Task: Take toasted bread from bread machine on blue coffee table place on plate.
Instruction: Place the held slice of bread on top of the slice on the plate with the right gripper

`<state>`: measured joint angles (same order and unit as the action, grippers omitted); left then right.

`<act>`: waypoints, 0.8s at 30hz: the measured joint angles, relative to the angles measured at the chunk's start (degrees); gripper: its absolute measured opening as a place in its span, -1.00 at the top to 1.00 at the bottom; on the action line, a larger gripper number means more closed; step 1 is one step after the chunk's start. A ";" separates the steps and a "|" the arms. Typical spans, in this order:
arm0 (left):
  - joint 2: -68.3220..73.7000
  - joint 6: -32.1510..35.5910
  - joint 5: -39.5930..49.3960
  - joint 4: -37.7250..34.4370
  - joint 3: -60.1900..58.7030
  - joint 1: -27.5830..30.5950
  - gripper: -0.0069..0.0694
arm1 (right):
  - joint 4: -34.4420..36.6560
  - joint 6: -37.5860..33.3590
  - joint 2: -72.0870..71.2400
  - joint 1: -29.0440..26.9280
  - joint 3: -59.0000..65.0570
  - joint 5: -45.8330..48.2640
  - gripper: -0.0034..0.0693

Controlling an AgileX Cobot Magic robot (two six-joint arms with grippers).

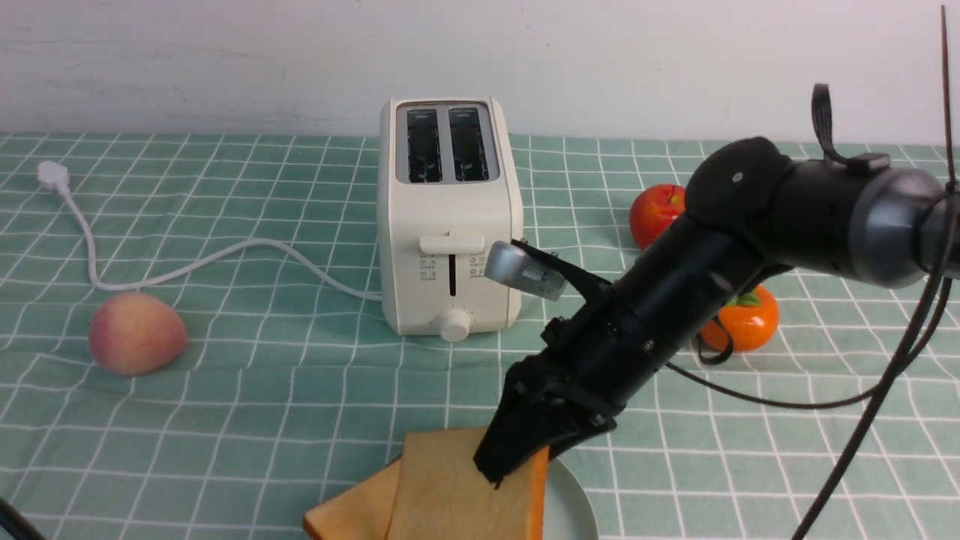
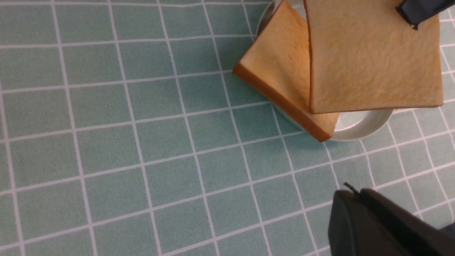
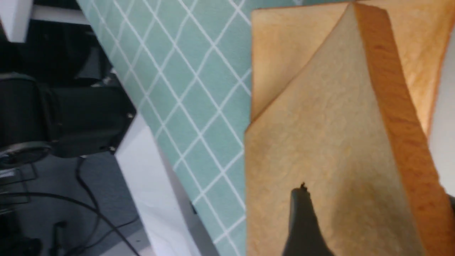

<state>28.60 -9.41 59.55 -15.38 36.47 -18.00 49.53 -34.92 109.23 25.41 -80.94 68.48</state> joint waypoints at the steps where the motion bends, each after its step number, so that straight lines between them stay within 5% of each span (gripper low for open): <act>1: 0.00 0.00 0.13 0.00 0.00 0.00 0.86 | -2.74 1.18 -0.48 0.00 -1.28 0.07 -0.24; 11: 0.00 0.00 0.31 0.05 0.00 0.00 0.86 | -24.69 16.64 -12.15 0.00 -10.03 1.41 -0.07; 16: 0.00 0.00 0.26 0.15 0.00 0.00 0.86 | -36.69 29.94 -27.69 0.00 -10.59 2.22 0.35; 24: 0.00 -0.01 -4.94 0.15 0.00 0.00 0.86 | -51.00 38.98 -53.04 0.00 -2.99 -4.76 0.86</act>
<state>28.60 -9.42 54.61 -15.23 36.47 -18.00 -1.47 4.05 56.19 25.41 -83.93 63.71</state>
